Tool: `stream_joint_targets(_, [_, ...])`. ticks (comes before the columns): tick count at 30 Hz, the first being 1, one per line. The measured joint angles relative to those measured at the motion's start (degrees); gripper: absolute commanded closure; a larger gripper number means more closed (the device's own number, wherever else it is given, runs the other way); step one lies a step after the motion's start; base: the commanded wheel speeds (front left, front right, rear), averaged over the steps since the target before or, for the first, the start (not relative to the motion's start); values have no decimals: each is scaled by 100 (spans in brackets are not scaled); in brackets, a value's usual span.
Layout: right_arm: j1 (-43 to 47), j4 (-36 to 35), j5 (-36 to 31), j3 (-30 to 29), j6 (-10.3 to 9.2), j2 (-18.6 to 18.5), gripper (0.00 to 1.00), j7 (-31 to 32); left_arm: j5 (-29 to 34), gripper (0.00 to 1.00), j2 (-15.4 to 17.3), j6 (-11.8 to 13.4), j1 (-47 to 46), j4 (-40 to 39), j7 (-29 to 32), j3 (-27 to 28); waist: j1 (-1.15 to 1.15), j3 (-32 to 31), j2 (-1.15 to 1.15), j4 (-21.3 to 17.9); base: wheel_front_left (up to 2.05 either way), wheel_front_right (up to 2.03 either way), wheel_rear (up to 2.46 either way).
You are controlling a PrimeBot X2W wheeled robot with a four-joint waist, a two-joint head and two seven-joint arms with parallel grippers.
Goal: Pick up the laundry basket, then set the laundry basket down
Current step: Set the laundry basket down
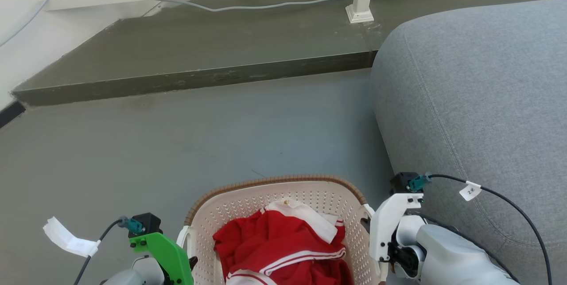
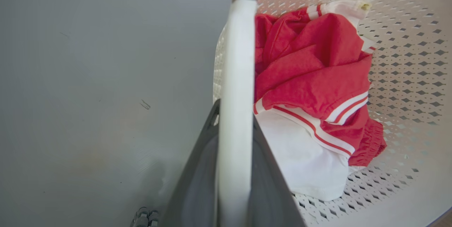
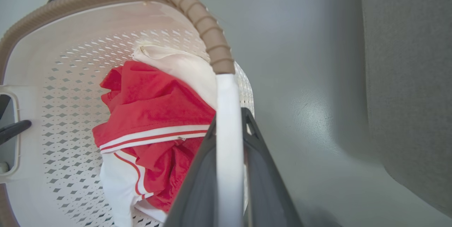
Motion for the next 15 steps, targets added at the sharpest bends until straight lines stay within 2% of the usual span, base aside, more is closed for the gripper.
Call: stream_joint_targets(15, [-112, -22, 96, 74, -1, -3, 100, -58, -43, 100, 31, 0, -84, -12, -1, -4, 0, 179, 0, 1, 0, 0, 0])
